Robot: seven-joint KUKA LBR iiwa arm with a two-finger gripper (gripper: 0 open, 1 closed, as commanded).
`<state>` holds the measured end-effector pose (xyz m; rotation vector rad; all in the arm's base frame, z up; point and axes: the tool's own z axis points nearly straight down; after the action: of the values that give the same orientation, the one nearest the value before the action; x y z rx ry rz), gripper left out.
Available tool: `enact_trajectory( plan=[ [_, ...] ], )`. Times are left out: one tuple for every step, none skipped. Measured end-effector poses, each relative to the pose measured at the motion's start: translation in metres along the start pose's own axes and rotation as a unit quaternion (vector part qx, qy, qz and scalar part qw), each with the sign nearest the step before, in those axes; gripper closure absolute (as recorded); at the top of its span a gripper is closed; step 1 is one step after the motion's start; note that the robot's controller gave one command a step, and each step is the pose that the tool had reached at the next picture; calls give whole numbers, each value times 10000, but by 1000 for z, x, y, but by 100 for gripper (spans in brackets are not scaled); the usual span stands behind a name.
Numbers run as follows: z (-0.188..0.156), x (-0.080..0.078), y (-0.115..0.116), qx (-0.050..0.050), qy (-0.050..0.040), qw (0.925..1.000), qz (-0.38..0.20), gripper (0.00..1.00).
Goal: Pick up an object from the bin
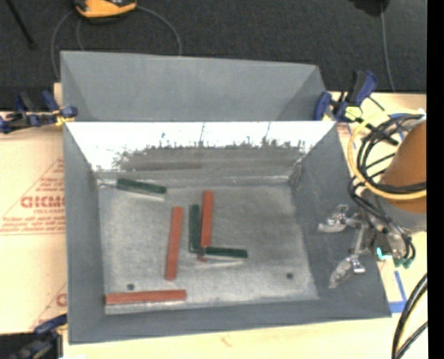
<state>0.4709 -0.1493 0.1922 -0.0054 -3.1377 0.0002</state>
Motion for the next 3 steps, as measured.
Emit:
enact_trajectory(
  plan=[
    [-3,-2,0,9,-35,10000,-17,0],
    [19,-25,15,31,-67,9987,-505,0],
    [47,-44,39,-4,-20,9930,-1179,0]
  ],
)
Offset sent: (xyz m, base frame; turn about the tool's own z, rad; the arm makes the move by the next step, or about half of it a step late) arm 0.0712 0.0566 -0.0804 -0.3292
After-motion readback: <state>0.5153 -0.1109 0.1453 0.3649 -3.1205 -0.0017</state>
